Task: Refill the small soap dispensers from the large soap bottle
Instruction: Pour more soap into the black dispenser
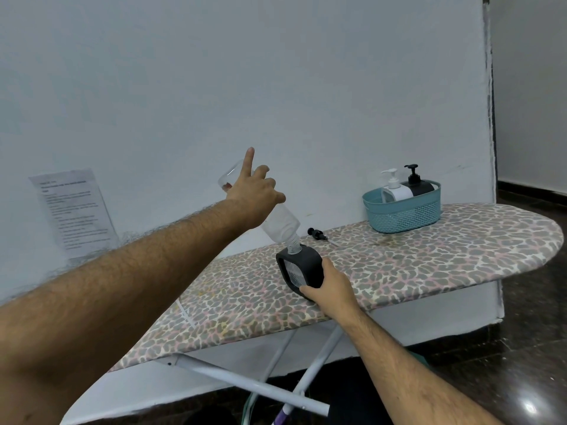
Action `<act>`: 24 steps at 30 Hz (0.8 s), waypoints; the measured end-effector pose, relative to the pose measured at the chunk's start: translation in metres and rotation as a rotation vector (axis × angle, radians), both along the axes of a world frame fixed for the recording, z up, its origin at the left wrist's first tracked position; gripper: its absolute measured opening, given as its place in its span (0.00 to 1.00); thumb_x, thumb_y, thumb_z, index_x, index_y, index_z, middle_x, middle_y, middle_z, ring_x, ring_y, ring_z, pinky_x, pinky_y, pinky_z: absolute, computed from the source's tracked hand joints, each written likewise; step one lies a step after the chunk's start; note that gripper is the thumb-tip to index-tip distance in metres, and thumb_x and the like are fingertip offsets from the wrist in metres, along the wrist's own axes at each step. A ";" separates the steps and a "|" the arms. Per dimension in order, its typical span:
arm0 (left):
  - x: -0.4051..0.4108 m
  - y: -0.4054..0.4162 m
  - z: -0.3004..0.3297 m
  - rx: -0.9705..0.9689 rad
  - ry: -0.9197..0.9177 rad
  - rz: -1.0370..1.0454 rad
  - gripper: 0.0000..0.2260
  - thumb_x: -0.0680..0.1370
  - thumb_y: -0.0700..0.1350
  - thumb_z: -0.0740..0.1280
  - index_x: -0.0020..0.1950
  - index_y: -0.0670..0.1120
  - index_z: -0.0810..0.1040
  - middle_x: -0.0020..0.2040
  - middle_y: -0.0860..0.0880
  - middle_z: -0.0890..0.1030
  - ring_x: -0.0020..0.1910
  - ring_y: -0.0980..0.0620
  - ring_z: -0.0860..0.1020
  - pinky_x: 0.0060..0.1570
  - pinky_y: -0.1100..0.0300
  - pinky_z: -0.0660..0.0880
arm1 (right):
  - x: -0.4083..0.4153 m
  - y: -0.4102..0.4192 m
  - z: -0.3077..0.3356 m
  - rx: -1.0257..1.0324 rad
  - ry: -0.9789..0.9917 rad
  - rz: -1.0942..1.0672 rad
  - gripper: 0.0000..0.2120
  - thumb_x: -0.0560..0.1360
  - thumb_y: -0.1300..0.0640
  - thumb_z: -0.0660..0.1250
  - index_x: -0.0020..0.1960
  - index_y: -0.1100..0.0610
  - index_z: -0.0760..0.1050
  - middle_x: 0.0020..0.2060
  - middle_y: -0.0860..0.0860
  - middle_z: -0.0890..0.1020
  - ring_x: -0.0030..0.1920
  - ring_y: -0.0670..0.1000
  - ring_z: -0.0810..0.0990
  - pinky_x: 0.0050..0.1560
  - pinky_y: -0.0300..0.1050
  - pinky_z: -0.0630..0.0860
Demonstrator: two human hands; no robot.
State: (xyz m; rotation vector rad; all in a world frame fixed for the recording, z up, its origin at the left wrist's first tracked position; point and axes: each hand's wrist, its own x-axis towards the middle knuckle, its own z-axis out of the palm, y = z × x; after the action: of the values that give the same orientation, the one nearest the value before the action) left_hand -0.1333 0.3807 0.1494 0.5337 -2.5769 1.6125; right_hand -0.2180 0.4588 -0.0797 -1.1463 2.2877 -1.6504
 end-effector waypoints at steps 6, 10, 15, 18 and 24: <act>-0.004 0.005 0.002 -0.020 -0.028 0.018 0.24 0.76 0.45 0.73 0.70 0.57 0.72 0.65 0.48 0.78 0.75 0.39 0.62 0.69 0.28 0.36 | 0.000 0.001 0.001 -0.008 -0.012 0.005 0.25 0.71 0.52 0.74 0.63 0.55 0.69 0.57 0.50 0.80 0.53 0.50 0.78 0.47 0.42 0.75; -0.006 0.007 0.003 -0.033 -0.042 0.024 0.25 0.76 0.46 0.73 0.71 0.57 0.72 0.66 0.48 0.77 0.75 0.39 0.62 0.69 0.28 0.37 | 0.001 0.001 0.002 -0.011 -0.010 0.004 0.27 0.70 0.52 0.75 0.65 0.55 0.69 0.58 0.49 0.80 0.54 0.50 0.79 0.47 0.41 0.75; -0.009 0.013 0.005 -0.047 -0.065 0.022 0.24 0.76 0.45 0.73 0.71 0.56 0.72 0.65 0.47 0.77 0.75 0.38 0.62 0.69 0.28 0.37 | 0.001 0.001 0.001 0.000 -0.012 -0.002 0.26 0.71 0.52 0.75 0.64 0.54 0.69 0.57 0.49 0.80 0.54 0.50 0.79 0.48 0.42 0.76; -0.012 0.017 0.006 -0.063 -0.078 0.020 0.23 0.77 0.45 0.72 0.71 0.56 0.73 0.65 0.47 0.77 0.74 0.38 0.62 0.69 0.28 0.35 | 0.001 0.001 0.002 -0.001 -0.014 -0.001 0.26 0.70 0.52 0.75 0.64 0.55 0.69 0.58 0.50 0.80 0.55 0.50 0.79 0.49 0.43 0.77; -0.016 0.022 0.005 -0.091 -0.100 0.029 0.20 0.78 0.45 0.69 0.70 0.56 0.74 0.63 0.48 0.78 0.73 0.39 0.64 0.67 0.29 0.33 | 0.002 0.002 0.002 -0.020 -0.023 0.010 0.25 0.70 0.53 0.75 0.63 0.55 0.69 0.56 0.49 0.81 0.52 0.49 0.79 0.46 0.42 0.76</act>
State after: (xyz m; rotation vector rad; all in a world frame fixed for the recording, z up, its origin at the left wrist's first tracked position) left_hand -0.1497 0.4032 0.1544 0.4989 -2.5600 1.8000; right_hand -0.2164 0.4609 -0.0781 -1.1347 2.2523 -1.6781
